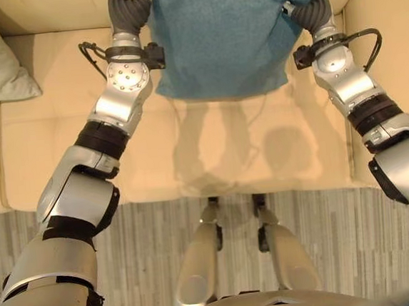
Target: Pick up all the scattered cushions and arrange them neatly on the sofa.
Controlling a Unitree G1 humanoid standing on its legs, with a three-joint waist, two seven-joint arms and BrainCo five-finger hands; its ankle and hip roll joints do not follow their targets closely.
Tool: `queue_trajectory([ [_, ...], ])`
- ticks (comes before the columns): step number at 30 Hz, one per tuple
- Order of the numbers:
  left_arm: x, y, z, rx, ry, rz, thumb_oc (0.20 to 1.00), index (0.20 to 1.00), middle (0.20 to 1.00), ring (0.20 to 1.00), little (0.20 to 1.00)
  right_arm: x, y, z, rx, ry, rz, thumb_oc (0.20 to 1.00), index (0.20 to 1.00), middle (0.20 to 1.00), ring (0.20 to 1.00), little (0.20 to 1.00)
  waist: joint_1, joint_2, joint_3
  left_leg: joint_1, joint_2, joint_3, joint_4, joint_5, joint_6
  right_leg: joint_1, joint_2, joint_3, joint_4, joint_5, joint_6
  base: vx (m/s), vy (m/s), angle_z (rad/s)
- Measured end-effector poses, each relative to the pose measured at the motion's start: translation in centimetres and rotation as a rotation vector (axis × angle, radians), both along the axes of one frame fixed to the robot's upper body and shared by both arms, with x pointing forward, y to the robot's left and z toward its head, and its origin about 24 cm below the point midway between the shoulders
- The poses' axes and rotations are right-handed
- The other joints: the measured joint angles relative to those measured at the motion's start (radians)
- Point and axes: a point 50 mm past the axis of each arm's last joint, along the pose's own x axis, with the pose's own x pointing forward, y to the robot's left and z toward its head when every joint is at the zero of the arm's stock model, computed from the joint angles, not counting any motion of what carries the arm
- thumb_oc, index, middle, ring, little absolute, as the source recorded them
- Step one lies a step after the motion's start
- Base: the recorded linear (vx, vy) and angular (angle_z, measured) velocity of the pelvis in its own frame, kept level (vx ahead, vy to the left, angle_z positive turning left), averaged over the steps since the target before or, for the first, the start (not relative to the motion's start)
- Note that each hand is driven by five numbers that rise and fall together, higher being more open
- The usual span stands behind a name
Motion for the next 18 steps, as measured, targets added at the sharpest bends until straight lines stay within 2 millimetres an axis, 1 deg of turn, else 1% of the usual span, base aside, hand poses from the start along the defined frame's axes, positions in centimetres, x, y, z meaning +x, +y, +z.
queue_trajectory([
  [1,0.2,0.1,0.1,0.012,0.002,0.011,0.2,0.2,0.2,0.2,0.2,0.1,0.0,0.1,-0.008,0.0,-0.006,0.247,0.247,0.247,0.247,0.247,0.0,0.0,0.0,0.0,0.0,-0.004,0.001,0.0,0.0,-0.01,0.0,0.0,0.017,-0.006,0.005,0.0,0.0,0.0],
  [2,0.4,0.3,0.3,0.02,0.006,0.028,0.275,0.275,0.275,0.275,0.275,0.2,-0.1,0.3,-0.024,0.002,-0.014,0.498,0.498,0.498,0.498,0.498,0.0,0.0,0.0,-0.001,0.0,-0.01,0.002,0.0,0.0,-0.014,0.0,0.0,0.026,-0.009,0.009,0.0,0.0,0.0],
  [3,0.5,0.3,0.5,0.02,0.002,0.033,0.633,0.633,0.633,0.633,0.633,0.3,-0.2,0.6,-0.027,-0.003,-0.021,0.812,0.812,0.812,0.812,0.812,0.0,0.0,0.0,-0.004,-0.001,-0.012,0.002,0.0,0.0,-0.015,-0.001,-0.001,0.025,-0.01,0.009,0.02,-0.025,0.03],
  [4,0.8,0.6,0.7,0.025,0.009,0.052,0.922,0.922,0.922,0.922,0.922,0.5,-0.3,0.9,-0.048,0.001,-0.039,1.0,1.0,1.0,1.0,1.0,0.001,0.001,0.0,-0.006,-0.001,-0.013,0.002,0.0,0.0,-0.016,-0.001,-0.001,0.023,-0.01,0.009,0.01,-0.021,0.04],
  [5,1.0,1.0,0.8,0.025,0.018,0.073,0.95,0.95,0.95,0.95,0.95,0.6,-0.4,1.3,-0.065,0.004,-0.055,1.0,1.0,1.0,1.0,1.0,0.0,0.001,0.0,-0.01,-0.001,-0.014,0.002,0.0,0.0,-0.016,-0.001,-0.001,0.019,-0.01,0.009,0.0,-0.01,0.04],
  [6,1.2,1.4,1.2,0.024,0.02,0.094,1.0,1.0,1.0,1.0,1.0,0.7,-0.7,1.9,-0.083,-0.004,-0.072,1.0,1.0,1.0,1.0,1.0,0.0,0.002,-0.001,-0.019,-0.002,-0.015,0.004,0.0,0.0,-0.021,-0.001,-0.002,0.014,-0.01,0.009,0.02,-0.015,0.07],
  [8,1.5,2.2,1.9,0.024,0.032,0.123,1.0,1.0,1.0,1.0,1.0,0.8,-1.5,3.3,-0.11,-0.019,-0.113,1.0,1.0,1.0,1.0,1.0,0.002,0.002,-0.001,-0.036,-0.003,-0.017,0.006,0.006,-0.008,-0.026,-0.002,-0.003,0.001,-0.009,0.008,0.02,-0.026,0.1],
  [9,1.7,2.9,1.8,0.005,0.057,0.131,1.0,1.0,1.0,1.0,1.0,0.8,-1.8,3.7,-0.11,-0.018,-0.137,1.0,1.0,1.0,1.0,1.0,0.006,0.002,-0.001,-0.036,-0.003,-0.019,0.007,0.012,-0.012,-0.026,-0.001,-0.003,0.002,-0.009,0.008,0.0,-0.021,0.1],
  [12,1.9,4.6,1.3,-0.019,0.103,0.166,1.0,1.0,1.0,1.0,1.0,1.0,-2.1,3.7,-0.159,0.001,-0.161,1.0,1.0,1.0,1.0,1.0,0.006,0.002,-0.001,-0.034,-0.001,-0.025,0.01,0.038,-0.046,-0.036,-0.002,-0.008,0.039,-0.009,0.008,-0.01,-0.007,0.07],
  [13,1.8,5.7,1.4,-0.016,0.11,0.189,1.0,1.0,1.0,1.0,1.0,1.0,-2.0,3.9,-0.179,0.001,-0.159,1.0,1.0,1.0,1.0,1.0,0.006,0.002,-0.001,-0.034,0.0,-0.025,0.011,0.04,-0.043,-0.038,0.0,-0.008,0.043,-0.009,0.009,0.0,0.0,0.0],
  [14,1.5,7.0,1.6,-0.015,0.114,0.225,1.0,1.0,1.0,1.0,1.0,0.9,-2.4,4.0,-0.193,0.002,-0.164,1.0,1.0,1.0,1.0,1.0,0.006,0.002,-0.001,-0.034,0.002,-0.024,0.011,0.041,-0.042,-0.038,0.001,-0.008,0.042,-0.009,0.009,0.0,-0.011,-0.04],
  [18,0.5,10.7,2.2,-0.044,0.121,0.309,1.0,1.0,1.0,1.0,1.0,0.5,-5.1,4.6,-0.206,0.008,-0.228,1.0,1.0,1.0,1.0,1.0,0.008,0.002,-0.001,-0.032,0.006,-0.024,0.011,0.042,-0.042,-0.036,0.006,-0.008,0.04,-0.009,0.009,0.0,-0.004,-0.01],
])
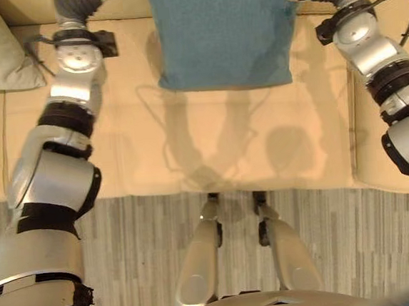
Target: Pick up all the scattered cushions and arrange them neatly on the sofa.
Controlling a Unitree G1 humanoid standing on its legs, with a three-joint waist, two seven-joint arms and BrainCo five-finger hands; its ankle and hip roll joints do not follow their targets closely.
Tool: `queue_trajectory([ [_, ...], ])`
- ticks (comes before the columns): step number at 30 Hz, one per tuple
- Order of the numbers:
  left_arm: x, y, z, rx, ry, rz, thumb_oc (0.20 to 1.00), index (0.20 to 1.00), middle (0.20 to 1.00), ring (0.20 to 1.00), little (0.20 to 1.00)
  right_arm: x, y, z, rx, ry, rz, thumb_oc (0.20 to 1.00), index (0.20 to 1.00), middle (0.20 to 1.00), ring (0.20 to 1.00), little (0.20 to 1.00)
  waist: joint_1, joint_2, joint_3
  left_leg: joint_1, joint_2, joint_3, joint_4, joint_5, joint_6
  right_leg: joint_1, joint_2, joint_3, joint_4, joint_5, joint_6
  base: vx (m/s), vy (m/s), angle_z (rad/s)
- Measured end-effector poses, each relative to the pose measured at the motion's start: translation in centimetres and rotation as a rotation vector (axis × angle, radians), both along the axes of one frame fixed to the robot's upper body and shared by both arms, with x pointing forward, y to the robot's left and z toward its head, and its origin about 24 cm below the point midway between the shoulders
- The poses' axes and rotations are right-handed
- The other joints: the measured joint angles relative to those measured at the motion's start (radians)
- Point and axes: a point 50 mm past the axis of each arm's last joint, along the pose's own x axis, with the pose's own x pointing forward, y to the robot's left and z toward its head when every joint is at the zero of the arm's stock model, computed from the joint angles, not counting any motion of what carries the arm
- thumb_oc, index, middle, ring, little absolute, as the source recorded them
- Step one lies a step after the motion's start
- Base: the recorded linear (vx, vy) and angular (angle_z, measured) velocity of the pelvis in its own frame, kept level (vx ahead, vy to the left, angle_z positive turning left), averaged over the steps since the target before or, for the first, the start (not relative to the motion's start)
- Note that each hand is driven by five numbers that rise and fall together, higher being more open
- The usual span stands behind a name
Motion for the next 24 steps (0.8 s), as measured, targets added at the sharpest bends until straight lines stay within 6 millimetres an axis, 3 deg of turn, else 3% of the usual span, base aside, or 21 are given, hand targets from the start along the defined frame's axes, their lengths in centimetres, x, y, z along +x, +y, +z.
queue_trajectory([
  [2,-0.8,1.7,0.7,-0.002,-0.017,0.032,1.0,1.0,1.0,1.0,1.0,-0.7,-2.5,0.6,-0.001,-0.014,-0.062,1.0,1.0,1.0,1.0,1.0,0.001,0.0,0.0,0.003,0.0,0.0,0.0,0.001,0.001,0.003,0.0,0.0,0.0,0.0,0.0,0.0,0.0,0.0],
  [4,-1.1,2.1,0.5,-0.039,-0.035,0.022,1.0,1.0,1.0,1.0,1.0,-0.9,-3.3,0.6,0.023,-0.02,-0.079,1.0,1.0,1.0,1.0,1.0,-0.001,0.0,0.0,0.019,-0.001,0.0,0.0,0.001,0.001,0.019,-0.001,-0.001,0.0,0.0,0.0,0.0,0.0,0.0],
  [8,-2.5,0.6,-1.2,-0.127,-0.125,-0.173,1.0,1.0,1.0,1.0,1.0,-1.6,-2.5,-0.5,0.047,-0.041,0.032,1.0,1.0,1.0,1.0,1.0,-0.003,-0.003,-0.002,0.05,-0.004,0.002,-0.001,0.001,0.001,0.065,-0.003,-0.002,-0.026,0.0,0.0,0.03,-0.021,0.0],
  [10,-4.5,-0.2,-3.3,-0.142,-0.171,-0.268,1.0,1.0,1.0,1.0,1.0,-2.9,-1.4,-2.2,0.068,-0.065,0.156,1.0,1.0,1.0,1.0,1.0,-0.003,-0.004,-0.002,0.066,-0.002,0.006,-0.007,0.001,0.001,0.083,-0.002,-0.001,-0.044,0.001,-0.001,0.05,-0.016,-0.06],
  [14,-7.6,0.4,-10.9,-0.282,-0.079,-0.296,1.0,1.0,1.0,1.0,1.0,-5.5,-1.0,-8.0,0.157,-0.019,0.258,1.0,1.0,1.0,1.0,1.0,-0.001,-0.005,-0.004,0.143,0.013,0.013,-0.047,-0.007,-0.007,0.134,0.008,0.009,-0.042,-0.003,-0.005,0.1,-0.006,-0.11],
  [15,-9.9,0.8,-14.2,-0.342,-0.04,-0.298,1.0,1.0,1.0,1.0,1.0,-7.6,-1.7,-10.5,0.223,-0.025,0.283,1.0,1.0,1.0,1.0,1.0,-0.008,-0.008,-0.007,0.182,0.016,0.015,-0.077,-0.008,-0.007,0.158,0.011,0.01,-0.044,-0.007,-0.023,0.11,0.011,-0.08],
  [18,-13.0,2.0,-22.8,-0.474,0.215,-0.191,1.0,1.0,1.0,1.0,1.0,-9.3,-3.8,-17.8,0.346,0.168,0.19,1.0,1.0,1.0,1.0,1.0,-0.008,-0.01,-0.049,0.236,0.016,0.034,-0.09,-0.032,-0.007,0.198,0.01,0.024,-0.041,-0.024,-0.033,0.05,0.014,-0.15],
  [21,-15.0,1.8,-27.5,-0.569,0.359,-0.139,1.0,1.0,1.0,1.0,1.0,-10.4,-4.3,-22.3,0.409,0.316,0.15,1.0,1.0,1.0,1.0,1.0,-0.009,-0.006,-0.079,0.242,0.017,0.044,-0.091,-0.036,-0.003,0.193,0.01,0.034,-0.031,-0.025,-0.034,0.07,0.017,-0.13],
  [22,-17.6,1.0,-31.5,-0.665,0.457,-0.091,1.0,1.0,1.0,1.0,1.0,-12.5,-4.6,-25.9,0.533,0.379,0.099,1.0,1.0,1.0,1.0,1.0,-0.018,0.004,-0.102,0.285,0.016,0.05,-0.092,-0.045,0.008,0.237,0.009,0.038,-0.041,-0.028,-0.032,0.03,0.01,-0.12],
  [24,-21.3,0.4,-36.1,-0.73,0.674,-0.024,1.0,1.0,1.0,1.0,1.0,-14.7,-4.6,-29.5,0.512,0.54,0.075,1.0,1.0,1.0,1.0,1.0,-0.033,0.02,-0.154,0.307,0.015,0.056,-0.092,-0.058,0.012,0.263,0.007,0.043,-0.059,-0.034,-0.03,0.02,0.005,-0.11],
])
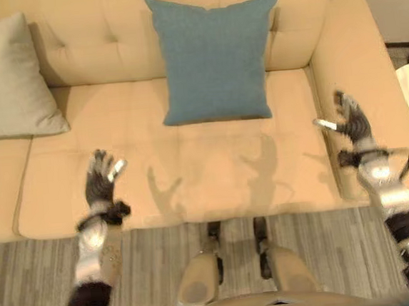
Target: Pick up all the scattered cushions and arrange them neatly on the sofa.
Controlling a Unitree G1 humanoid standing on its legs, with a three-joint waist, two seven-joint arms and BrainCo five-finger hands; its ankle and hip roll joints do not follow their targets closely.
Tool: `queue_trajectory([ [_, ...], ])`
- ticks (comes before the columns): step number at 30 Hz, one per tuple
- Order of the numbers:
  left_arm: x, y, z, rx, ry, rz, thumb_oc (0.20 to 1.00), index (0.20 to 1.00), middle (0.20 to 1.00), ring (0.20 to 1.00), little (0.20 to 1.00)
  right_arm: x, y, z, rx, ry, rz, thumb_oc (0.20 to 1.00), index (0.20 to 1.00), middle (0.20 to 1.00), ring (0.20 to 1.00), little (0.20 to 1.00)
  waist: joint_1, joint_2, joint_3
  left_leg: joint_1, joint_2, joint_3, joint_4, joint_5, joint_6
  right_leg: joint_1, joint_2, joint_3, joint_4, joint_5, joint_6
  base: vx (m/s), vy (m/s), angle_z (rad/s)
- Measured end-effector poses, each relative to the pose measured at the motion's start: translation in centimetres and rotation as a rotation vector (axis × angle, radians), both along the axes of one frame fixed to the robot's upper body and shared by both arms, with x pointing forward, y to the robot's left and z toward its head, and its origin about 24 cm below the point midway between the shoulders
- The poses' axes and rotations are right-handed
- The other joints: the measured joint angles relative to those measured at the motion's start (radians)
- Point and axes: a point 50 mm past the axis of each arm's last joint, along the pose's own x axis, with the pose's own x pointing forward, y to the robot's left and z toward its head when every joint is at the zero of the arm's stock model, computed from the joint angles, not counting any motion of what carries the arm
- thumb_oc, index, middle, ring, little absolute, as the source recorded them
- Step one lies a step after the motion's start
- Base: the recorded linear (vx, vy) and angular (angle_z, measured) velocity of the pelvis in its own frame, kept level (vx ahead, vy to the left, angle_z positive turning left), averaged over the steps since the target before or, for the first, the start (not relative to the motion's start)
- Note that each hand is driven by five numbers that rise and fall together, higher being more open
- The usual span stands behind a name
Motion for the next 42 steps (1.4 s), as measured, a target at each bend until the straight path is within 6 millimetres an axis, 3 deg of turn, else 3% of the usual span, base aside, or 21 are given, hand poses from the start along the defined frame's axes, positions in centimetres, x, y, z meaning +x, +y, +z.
queue_trajectory([
  [4,-7.0,-1.4,-7.3,-0.042,0.429,0.002,1.0,1.0,1.0,1.0,1.0,-5.2,-1.8,-7.9,-0.055,0.388,-0.07,1.0,1.0,1.0,1.0,1.0,-0.024,0.013,-0.068,0.068,0.005,0.004,0.0,-0.006,-0.002,0.099,0.004,-0.004,-0.071,0.013,-0.004,0.0,-0.001,0.01],
  [7,-10.8,-2.1,-9.5,-0.038,0.638,-0.028,1.0,1.0,1.0,1.0,1.0,-7.4,-1.7,-10.3,-0.064,0.514,-0.081,1.0,1.0,1.0,1.0,1.0,-0.031,0.01,-0.094,0.081,0.016,0.007,0.0,-0.016,-0.009,0.134,0.014,-0.004,-0.106,0.027,-0.008,-0.02,-0.021,-0.02],
  [9,-12.7,-2.6,-10.5,-0.023,0.779,-0.072,1.0,1.0,1.0,1.0,1.0,-9.9,-2.0,-12.4,-0.063,0.652,-0.118,1.0,1.0,1.0,1.0,1.0,-0.031,0.003,-0.106,0.103,0.025,0.005,0.0,-0.014,-0.005,0.155,0.025,-0.007,-0.107,0.027,-0.019,-0.03,-0.071,0.0],
  [11,-13.7,-2.5,-10.7,-0.007,0.827,-0.093,1.0,1.0,1.0,1.0,1.0,-11.2,-2.2,-13.1,-0.058,0.695,-0.132,1.0,1.0,1.0,1.0,1.0,-0.032,0.003,-0.109,0.11,0.033,0.003,0.001,-0.018,-0.013,0.167,0.034,-0.008,-0.106,0.028,-0.024,-0.03,-0.059,0.06],
  [14,-13.3,-2.5,-10.7,0.013,0.841,-0.121,1.0,1.0,1.0,1.0,1.0,-12.8,-2.5,-14.0,-0.059,0.766,-0.151,1.0,1.0,1.0,1.0,1.0,-0.031,0.002,-0.119,0.11,0.038,-0.023,0.01,-0.02,-0.021,0.184,0.043,-0.036,-0.106,0.024,-0.033,-0.09,-0.076,0.25],
  [17,-12.2,-2.5,-10.6,0.02,0.822,-0.132,1.0,1.0,1.0,1.0,1.0,-14.9,-3.0,-14.9,-0.062,0.854,-0.188,1.0,1.0,1.0,1.0,1.0,-0.029,-0.003,-0.114,0.076,0.043,-0.054,0.063,-0.046,-0.075,0.201,0.058,-0.069,-0.105,0.022,-0.049,-0.14,-0.068,0.36],
  [19,-11.6,-2.5,-10.5,0.022,0.812,-0.135,1.0,1.0,1.0,1.0,1.0,-15.5,-3.3,-15.2,-0.064,0.894,-0.207,1.0,1.0,1.0,1.0,1.0,-0.026,-0.01,-0.098,0.048,0.057,-0.042,0.114,-0.067,-0.1,0.201,0.065,-0.093,-0.098,0.018,-0.085,-0.16,-0.031,0.36],
  [20,-11.3,-2.4,-10.5,0.027,0.806,-0.138,1.0,1.0,1.0,1.0,1.0,-15.6,-3.2,-15.3,-0.066,0.902,-0.207,1.0,1.0,1.0,1.0,1.0,-0.037,-0.034,-0.092,0.047,0.066,-0.015,0.13,-0.087,-0.108,0.189,0.057,-0.105,-0.097,0.029,-0.126,-0.15,-0.022,0.22],
  [22,-11.3,-2.3,-10.6,0.025,0.829,-0.134,1.0,1.0,1.0,1.0,1.0,-15.2,-2.5,-15.6,-0.058,0.927,-0.203,1.0,1.0,1.0,1.0,1.0,-0.031,-0.087,-0.072,0.032,0.036,-0.012,0.333,-0.13,-0.082,0.197,0.01,-0.091,-0.084,0.033,-0.139,-0.12,0.069,-0.04],
  [23,-11.6,-2.6,-10.8,0.016,0.849,-0.141,1.0,1.0,1.0,1.0,1.0,-15.0,-2.2,-15.7,-0.051,0.921,-0.2,1.0,1.0,1.0,1.0,1.0,-0.043,-0.111,-0.078,0.055,0.027,-0.015,0.431,-0.153,-0.09,0.211,-0.014,-0.092,-0.092,0.041,-0.122,-0.17,0.134,0.04],
  [24,-11.8,-2.9,-10.9,0.006,0.854,-0.145,1.0,1.0,1.0,1.0,1.0,-15.2,-2.4,-15.7,-0.051,0.928,-0.21,1.0,1.0,1.0,1.0,1.0,-0.051,-0.102,-0.079,0.09,0.039,-0.024,0.426,-0.154,-0.09,0.212,-0.014,-0.094,-0.09,0.048,-0.115,-0.1,0.097,0.04],
  [25,-11.5,-3.3,-10.9,-0.002,0.845,-0.151,1.0,1.0,1.0,1.0,1.0,-15.5,-2.5,-15.8,-0.041,0.938,-0.228,1.0,1.0,1.0,1.0,1.0,-0.056,-0.09,-0.083,0.13,0.04,-0.034,0.409,-0.19,-0.099,0.197,-0.013,-0.087,-0.077,0.053,-0.112,-0.09,0.095,-0.07],
  [27,-10.2,-4.1,-10.9,-0.008,0.819,-0.175,1.0,1.0,1.0,1.0,1.0,-15.6,-2.4,-15.8,-0.033,0.946,-0.236,1.0,1.0,1.0,1.0,1.0,-0.082,-0.046,-0.1,0.191,0.037,-0.056,0.262,-0.207,-0.084,0.14,-0.015,-0.083,-0.037,0.053,-0.087,-0.21,0.178,-0.09],
  [30,-9.1,-4.4,-10.7,0.014,0.798,-0.218,1.0,1.0,1.0,1.0,1.0,-14.8,-2.5,-15.7,-0.045,0.957,-0.235,1.0,1.0,1.0,1.0,1.0,-0.087,-0.005,-0.095,0.236,0.03,-0.046,0.094,-0.206,-0.004,0.06,-0.016,-0.045,-0.001,0.075,-0.038,-0.18,0.145,-0.37],
  [34,-8.8,-4.0,-10.6,0.047,0.798,-0.235,1.0,1.0,1.0,1.0,1.0,-14.9,-1.9,-16.0,-0.058,0.98,-0.211,1.0,1.0,1.0,1.0,1.0,-0.079,-0.061,-0.072,0.228,-0.061,0.015,0.075,-0.161,0.065,0.003,-0.098,0.027,-0.003,0.116,0.037,-0.19,0.114,-0.41],
  [36,-9.5,-3.8,-10.7,0.049,0.818,-0.233,1.0,1.0,1.0,1.0,1.0,-14.8,-1.5,-16.1,-0.066,0.987,-0.189,1.0,1.0,1.0,1.0,1.0,-0.072,-0.065,-0.057,0.218,-0.073,0.044,0.067,-0.151,0.09,-0.01,-0.122,0.005,-0.004,0.112,0.077,-0.23,0.072,-0.36],
  [37,-9.9,-3.7,-10.7,0.049,0.827,-0.231,1.0,1.0,1.0,1.0,1.0,-14.9,-1.4,-16.2,-0.067,0.989,-0.187,1.0,1.0,1.0,1.0,1.0,-0.071,-0.066,-0.057,0.215,-0.074,0.048,0.068,-0.148,0.09,-0.012,-0.124,-0.006,-0.002,0.109,0.081,-0.21,0.041,-0.38],
  [38,-10.3,-2.8,-10.6,0.07,0.845,-0.222,1.0,1.0,1.0,1.0,1.0,-15.3,-0.4,-16.7,-0.057,1.014,-0.165,1.0,1.0,1.0,1.0,1.0,-0.056,-0.084,-0.045,0.185,-0.083,0.079,0.097,-0.141,0.113,-0.029,-0.14,-0.039,0.017,0.097,0.1,-0.22,0.04,-0.29],
  [39,-10.5,-2.4,-10.5,0.084,0.855,-0.223,1.0,1.0,1.0,1.0,1.0,-15.7,-0.1,-16.9,-0.049,1.032,-0.164,1.0,1.0,1.0,1.0,1.0,-0.045,-0.079,-0.039,0.178,-0.067,0.09,0.097,-0.13,0.127,-0.052,-0.138,-0.058,0.064,0.068,0.112,-0.16,0.021,-0.3],
  [42,-10.6,-2.3,-10.5,0.098,0.865,-0.229,1.0,1.0,1.0,1.0,1.0,-15.5,-0.2,-16.8,-0.053,1.033,-0.168,1.0,1.0,1.0,1.0,1.0,-0.02,-0.045,-0.017,0.182,-0.015,0.096,0.088,-0.109,0.133,-0.072,-0.099,-0.092,0.325,-0.009,0.09,-0.09,-0.025,-0.1],
])
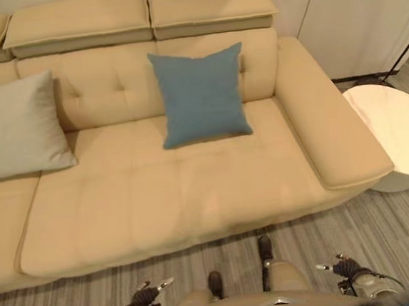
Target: Pick up all the scattered cushions and arrange them neatly on the sofa.
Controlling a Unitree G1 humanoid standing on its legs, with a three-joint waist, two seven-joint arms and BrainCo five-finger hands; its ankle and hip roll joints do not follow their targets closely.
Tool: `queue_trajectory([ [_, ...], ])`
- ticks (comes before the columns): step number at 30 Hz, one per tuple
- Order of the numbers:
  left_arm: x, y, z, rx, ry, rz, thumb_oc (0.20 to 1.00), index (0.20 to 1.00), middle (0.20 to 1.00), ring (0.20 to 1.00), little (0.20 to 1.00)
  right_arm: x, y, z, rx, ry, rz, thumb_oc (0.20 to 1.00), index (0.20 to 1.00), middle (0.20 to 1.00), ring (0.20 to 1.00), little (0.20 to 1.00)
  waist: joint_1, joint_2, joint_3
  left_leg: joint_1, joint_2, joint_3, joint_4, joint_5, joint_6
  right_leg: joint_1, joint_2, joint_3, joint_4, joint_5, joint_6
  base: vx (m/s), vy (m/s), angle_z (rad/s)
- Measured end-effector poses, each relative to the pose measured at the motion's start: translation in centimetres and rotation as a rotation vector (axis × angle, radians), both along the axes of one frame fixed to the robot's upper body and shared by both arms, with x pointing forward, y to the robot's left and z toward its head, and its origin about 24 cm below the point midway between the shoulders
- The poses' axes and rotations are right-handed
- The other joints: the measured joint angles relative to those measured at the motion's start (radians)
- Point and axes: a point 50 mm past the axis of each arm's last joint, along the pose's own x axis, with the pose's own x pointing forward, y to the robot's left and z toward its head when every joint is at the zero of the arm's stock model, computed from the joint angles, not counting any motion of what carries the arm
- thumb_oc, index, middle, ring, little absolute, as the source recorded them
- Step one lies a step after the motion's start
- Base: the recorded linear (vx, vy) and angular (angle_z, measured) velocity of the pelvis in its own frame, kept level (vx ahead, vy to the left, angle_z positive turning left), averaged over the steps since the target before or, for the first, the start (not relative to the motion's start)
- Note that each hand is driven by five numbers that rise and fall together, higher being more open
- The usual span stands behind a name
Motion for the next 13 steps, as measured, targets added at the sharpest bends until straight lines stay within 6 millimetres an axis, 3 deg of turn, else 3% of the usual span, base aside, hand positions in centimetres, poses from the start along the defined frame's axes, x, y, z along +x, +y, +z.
queue_trajectory([
  [2,-0.6,0.2,-0.1,0.004,0.019,0.005,1.0,1.0,1.0,1.0,1.0,0.0,0.0,0.0,-0.002,0.002,0.004,1.0,1.0,1.0,1.0,1.0,0.018,0.017,-0.012,-0.004,0.014,0.003,-0.016,0.012,-0.008,0.019,0.003,0.015,0.096,-0.049,0.0,-0.01,-0.08,-0.11],
  [3,-1.0,0.2,-0.1,0.004,0.027,0.006,1.0,1.0,1.0,1.0,1.0,-0.1,0.0,0.0,-0.004,0.003,0.009,1.0,1.0,1.0,1.0,1.0,0.027,0.016,-0.017,-0.003,0.015,0.004,-0.021,0.014,-0.014,0.048,-0.001,0.014,0.086,-0.068,0.005,0.0,-0.107,-0.18],
  [4,-1.3,0.4,-0.1,0.011,0.036,0.004,1.0,1.0,1.0,1.0,1.0,0.0,0.3,-0.1,0.002,0.002,0.017,1.0,1.0,1.0,1.0,1.0,0.037,-0.008,-0.037,-0.007,0.012,-0.008,-0.036,0.032,-0.056,0.158,0.003,0.013,-0.092,-0.092,-0.005,0.01,-0.152,-0.02],
  [5,-1.4,0.7,0.0,0.017,0.04,0.006,1.0,1.0,1.0,1.0,1.0,-0.2,0.5,-0.2,0.007,0.006,0.018,1.0,1.0,1.0,1.0,1.0,0.04,-0.014,-0.042,-0.021,0.007,-0.015,-0.036,0.028,-0.064,0.199,0.008,0.026,-0.196,-0.096,-0.013,0.01,-0.129,0.0],
  [6,-1.4,0.3,-0.1,0.008,0.039,0.007,1.0,1.0,1.0,1.0,1.0,-0.1,0.3,-0.1,0.001,0.006,0.018,1.0,1.0,1.0,1.0,1.0,0.043,-0.014,-0.051,-0.021,0.022,-0.018,-0.044,0.036,-0.078,0.222,0.021,0.016,-0.26,-0.065,-0.048,0.01,-0.129,0.01],
  [8,-1.9,-0.2,-0.3,-0.004,0.05,0.009,1.0,1.0,1.0,1.0,1.0,-0.4,0.0,-0.1,-0.008,0.013,0.015,1.0,1.0,1.0,1.0,1.0,0.045,0.001,-0.075,-0.021,0.052,-0.019,-0.067,0.058,-0.11,0.243,0.055,0.01,-0.327,-0.029,-0.062,0.0,-0.128,-0.04],
  [13,-2.1,-0.6,-0.5,-0.013,0.058,0.003,1.0,1.0,1.0,1.0,1.0,-1.1,-0.1,-0.2,-0.014,0.034,0.022,1.0,1.0,1.0,1.0,1.0,0.041,0.014,-0.114,-0.032,0.098,-0.04,-0.064,0.07,-0.14,0.281,0.114,-0.005,-0.413,0.011,-0.113,0.0,-0.094,0.06],
])
